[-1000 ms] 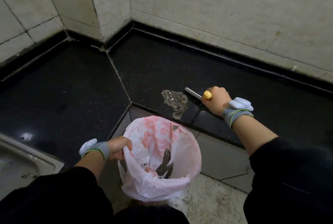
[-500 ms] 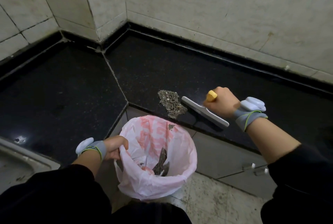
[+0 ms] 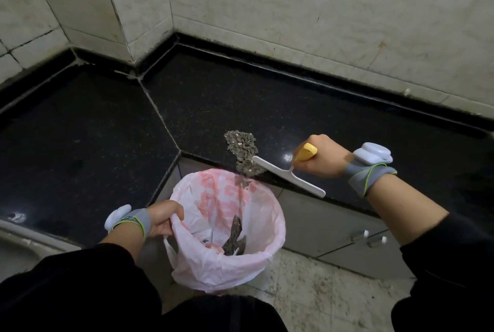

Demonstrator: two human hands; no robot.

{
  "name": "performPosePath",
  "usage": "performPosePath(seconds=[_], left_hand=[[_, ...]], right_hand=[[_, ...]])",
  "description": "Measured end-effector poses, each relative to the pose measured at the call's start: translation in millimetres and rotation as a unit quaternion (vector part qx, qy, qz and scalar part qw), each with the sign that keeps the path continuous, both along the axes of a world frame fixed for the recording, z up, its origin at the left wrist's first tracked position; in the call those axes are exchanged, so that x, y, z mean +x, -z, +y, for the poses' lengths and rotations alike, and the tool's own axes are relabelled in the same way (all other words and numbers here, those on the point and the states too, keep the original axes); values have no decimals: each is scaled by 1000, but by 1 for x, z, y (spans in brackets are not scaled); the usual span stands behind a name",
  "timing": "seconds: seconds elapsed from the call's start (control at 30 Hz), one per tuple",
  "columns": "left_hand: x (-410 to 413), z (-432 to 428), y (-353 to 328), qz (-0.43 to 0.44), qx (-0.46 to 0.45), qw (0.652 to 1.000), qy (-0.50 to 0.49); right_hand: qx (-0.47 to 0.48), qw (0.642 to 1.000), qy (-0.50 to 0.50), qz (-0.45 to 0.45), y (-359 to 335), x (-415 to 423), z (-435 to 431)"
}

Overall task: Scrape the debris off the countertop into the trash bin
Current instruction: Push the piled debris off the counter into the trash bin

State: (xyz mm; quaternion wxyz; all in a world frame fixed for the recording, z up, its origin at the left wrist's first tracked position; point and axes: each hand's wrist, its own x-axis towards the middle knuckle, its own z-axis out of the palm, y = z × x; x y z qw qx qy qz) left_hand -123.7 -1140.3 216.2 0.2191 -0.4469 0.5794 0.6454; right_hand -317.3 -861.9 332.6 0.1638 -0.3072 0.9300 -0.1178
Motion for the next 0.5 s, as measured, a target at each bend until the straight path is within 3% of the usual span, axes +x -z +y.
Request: performPosePath(seconds=[0.17,0.37,0.5], left_hand=[[-1,-5,5,-1,6,1000,3],[-3,-10,11,-11,10,1000,11],[-4,-13,15,-13,18,1000,14]], right_hand=[[-33,998,43,-29,-11,0,-6],[-67,989,129,27,-6,-21,-28],[-46,988,133,65,7,-31,-51]])
